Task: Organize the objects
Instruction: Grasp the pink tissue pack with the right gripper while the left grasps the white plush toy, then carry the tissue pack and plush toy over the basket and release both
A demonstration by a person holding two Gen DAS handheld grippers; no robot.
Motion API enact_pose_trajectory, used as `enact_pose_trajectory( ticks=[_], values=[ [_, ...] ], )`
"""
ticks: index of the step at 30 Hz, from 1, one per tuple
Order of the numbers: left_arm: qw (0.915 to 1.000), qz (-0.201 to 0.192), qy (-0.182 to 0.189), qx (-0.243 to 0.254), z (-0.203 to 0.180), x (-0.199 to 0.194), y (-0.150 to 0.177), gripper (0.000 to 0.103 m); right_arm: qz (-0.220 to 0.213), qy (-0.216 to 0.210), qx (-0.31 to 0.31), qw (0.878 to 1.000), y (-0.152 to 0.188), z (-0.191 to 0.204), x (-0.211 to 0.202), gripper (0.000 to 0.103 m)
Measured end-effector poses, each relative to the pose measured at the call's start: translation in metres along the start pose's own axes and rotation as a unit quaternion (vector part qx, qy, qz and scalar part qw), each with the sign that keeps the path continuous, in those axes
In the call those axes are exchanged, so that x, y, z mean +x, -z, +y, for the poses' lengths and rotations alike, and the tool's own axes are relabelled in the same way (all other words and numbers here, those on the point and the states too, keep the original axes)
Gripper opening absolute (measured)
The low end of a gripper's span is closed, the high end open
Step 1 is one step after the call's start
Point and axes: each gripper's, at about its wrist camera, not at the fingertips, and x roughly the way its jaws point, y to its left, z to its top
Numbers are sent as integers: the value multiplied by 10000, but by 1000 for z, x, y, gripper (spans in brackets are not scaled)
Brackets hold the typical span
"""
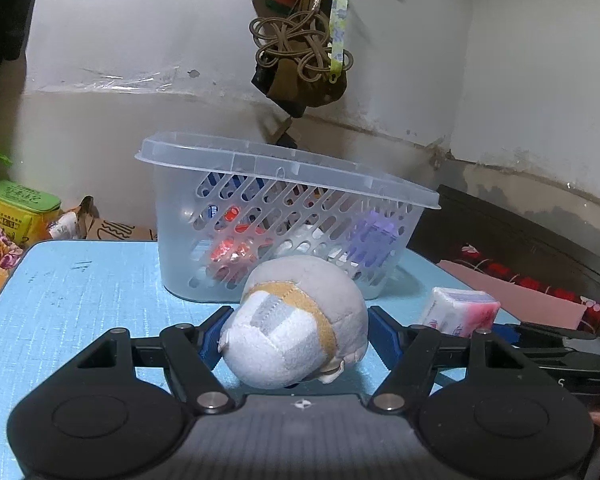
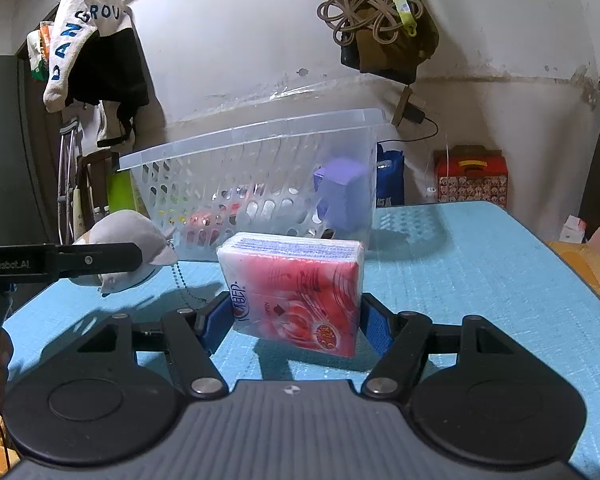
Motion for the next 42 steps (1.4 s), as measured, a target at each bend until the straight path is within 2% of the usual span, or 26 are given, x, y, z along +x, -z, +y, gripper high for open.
enact_pose_trajectory(
  ticks=[22,29,32,37,40,42],
  values=[
    [10000,-94,12,17,0,-2,3,75,-40,26,28,10000,3,-1,-1,70],
    [9993,-379,25,-14,-1,-12,2,75,-180,-18,92,9998,1,-4,-7,70],
    [9985,-479,193,-185,-3,-20,-8,75,-367,-146,90,9992,-15,-3,-20,70],
    [9963,-854,135,14,-18,-40,-50,74,-750,-110,-334,9966,-69,6,-35,70],
    [9956,-924,100,122,-22,-37,-90,73,-666,-301,-332,9968,-108,7,-20,70],
    [9969,-781,-33,107,-21,-24,-116,69,-487,-277,-295,9980,-132,7,-2,70]
  ],
)
